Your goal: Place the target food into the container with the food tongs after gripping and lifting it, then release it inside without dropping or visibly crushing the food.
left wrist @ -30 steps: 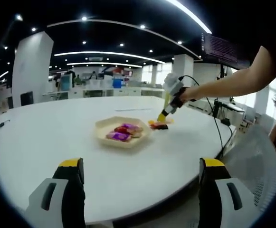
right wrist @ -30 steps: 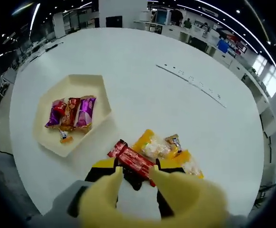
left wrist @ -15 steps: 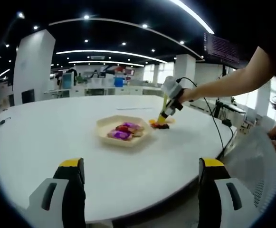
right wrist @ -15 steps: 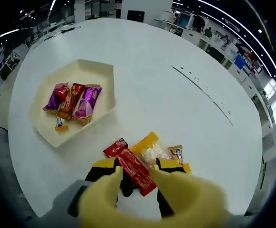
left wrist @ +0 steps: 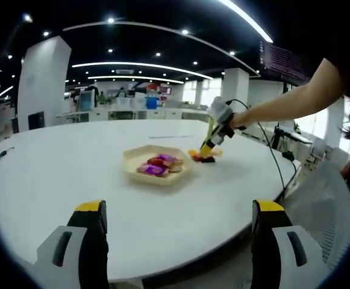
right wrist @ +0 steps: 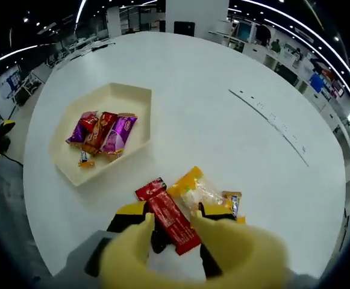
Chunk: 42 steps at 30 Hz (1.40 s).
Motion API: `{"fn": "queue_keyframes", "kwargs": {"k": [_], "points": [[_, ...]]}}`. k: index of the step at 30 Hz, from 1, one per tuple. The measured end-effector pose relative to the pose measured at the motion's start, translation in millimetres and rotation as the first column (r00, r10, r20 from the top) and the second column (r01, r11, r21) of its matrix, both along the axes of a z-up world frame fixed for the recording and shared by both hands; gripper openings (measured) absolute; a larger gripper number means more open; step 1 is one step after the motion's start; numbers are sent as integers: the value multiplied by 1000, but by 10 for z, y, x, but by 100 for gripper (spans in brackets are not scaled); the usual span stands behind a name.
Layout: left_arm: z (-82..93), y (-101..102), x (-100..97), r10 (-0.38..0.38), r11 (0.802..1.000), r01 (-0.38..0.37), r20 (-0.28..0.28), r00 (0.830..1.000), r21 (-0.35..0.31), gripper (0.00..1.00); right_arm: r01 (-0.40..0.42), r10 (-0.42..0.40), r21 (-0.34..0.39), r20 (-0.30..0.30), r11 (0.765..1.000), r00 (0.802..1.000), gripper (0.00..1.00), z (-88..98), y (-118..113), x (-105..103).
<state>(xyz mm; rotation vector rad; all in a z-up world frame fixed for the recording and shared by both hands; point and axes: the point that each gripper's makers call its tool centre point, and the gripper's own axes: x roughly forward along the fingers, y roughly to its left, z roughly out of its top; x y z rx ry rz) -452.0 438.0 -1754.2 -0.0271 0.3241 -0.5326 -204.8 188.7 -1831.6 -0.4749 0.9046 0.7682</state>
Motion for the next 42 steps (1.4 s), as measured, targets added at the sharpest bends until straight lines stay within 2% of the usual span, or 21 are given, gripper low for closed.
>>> {"fn": "queue_keyframes", "kwargs": {"k": [2,9,10,11,13,21,23,27,31,34,38,42], "points": [[-3,-2,1,0,1000,0,-1,1000,-1,96,14,-14,17,-10,1000,1000,32,-7,-31,25],[-4,-2,1,3,1000,-3,-5,1000,-2,96,-16,16,28,-13,999,1000,31,-9,8,-3],[-4,-2,0,2,1000,-2,-4,1000,-1,96,-5,6,31,-21,1000,1000,31,-11,4,-7],[-4,-4,-1,1,1000,-1,-5,1000,-1,96,48,-44,55,-73,997,996,30,-30,5,-53],[-5,-5,-3,1,1000,-1,-5,1000,-1,96,92,-88,62,-75,994,993,30,-30,-35,-29],[-3,-1,-1,0,1000,0,-4,1000,-5,96,130,-127,27,-89,991,988,28,-29,-84,-116],[1,-5,-3,-1,1000,1,-4,1000,-4,96,106,-105,14,-70,994,992,29,-21,-68,-119],[-8,-3,3,-2,1000,2,-4,1000,-4,96,-38,39,-46,8,998,999,31,12,1,-111],[-9,-4,1,-4,1000,4,-4,1000,-3,96,-62,62,-43,0,997,998,31,4,21,-131],[-11,-2,0,-3,1000,3,-4,1000,-3,96,26,-26,7,-46,1000,999,31,-19,-20,-112],[-9,9,1,2,1000,-2,-2,1000,-4,96,113,-110,42,-67,993,992,30,-28,-89,-76],[-8,8,3,1,1000,-1,-1,1000,-4,96,134,-133,30,-22,991,991,29,1,-150,-15]]}}
